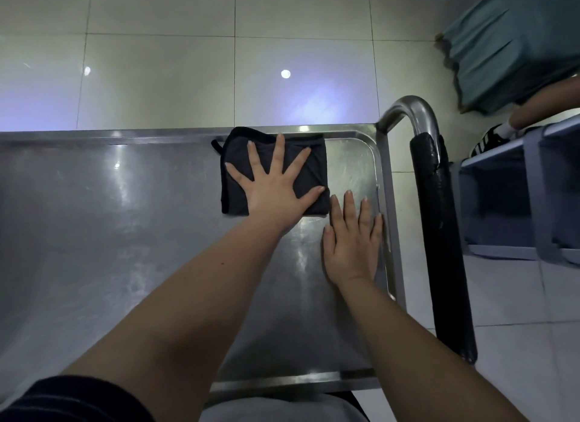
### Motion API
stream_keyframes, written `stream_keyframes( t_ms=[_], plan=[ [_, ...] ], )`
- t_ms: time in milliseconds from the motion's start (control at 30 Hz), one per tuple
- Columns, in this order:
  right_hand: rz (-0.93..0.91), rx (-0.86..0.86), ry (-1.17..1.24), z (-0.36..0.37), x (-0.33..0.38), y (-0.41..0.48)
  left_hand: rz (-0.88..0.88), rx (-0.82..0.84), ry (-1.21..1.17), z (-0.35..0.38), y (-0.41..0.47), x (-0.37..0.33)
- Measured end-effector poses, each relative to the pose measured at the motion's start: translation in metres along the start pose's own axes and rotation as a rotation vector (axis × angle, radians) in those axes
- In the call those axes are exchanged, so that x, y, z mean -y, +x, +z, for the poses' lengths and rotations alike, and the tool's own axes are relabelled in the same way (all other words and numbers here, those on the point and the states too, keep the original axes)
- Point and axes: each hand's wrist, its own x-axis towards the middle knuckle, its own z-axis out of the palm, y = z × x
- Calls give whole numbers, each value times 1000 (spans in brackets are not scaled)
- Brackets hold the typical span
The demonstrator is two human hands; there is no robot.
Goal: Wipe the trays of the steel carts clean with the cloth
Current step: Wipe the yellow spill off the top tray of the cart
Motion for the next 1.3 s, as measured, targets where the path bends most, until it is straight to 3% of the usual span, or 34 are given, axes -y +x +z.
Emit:
stream_keyframes(
  t_ms=[667, 867, 1300],
  plan=[
    [12, 59, -138, 1, 5, -2, 8, -22, 45, 39, -184, 56],
    [-148, 72, 32, 8, 37, -51, -28, -3, 59, 36, -187, 55],
    [-149, 74, 18, 16, 37, -65, -9, 104, 64, 50, -274, 67]
  ],
)
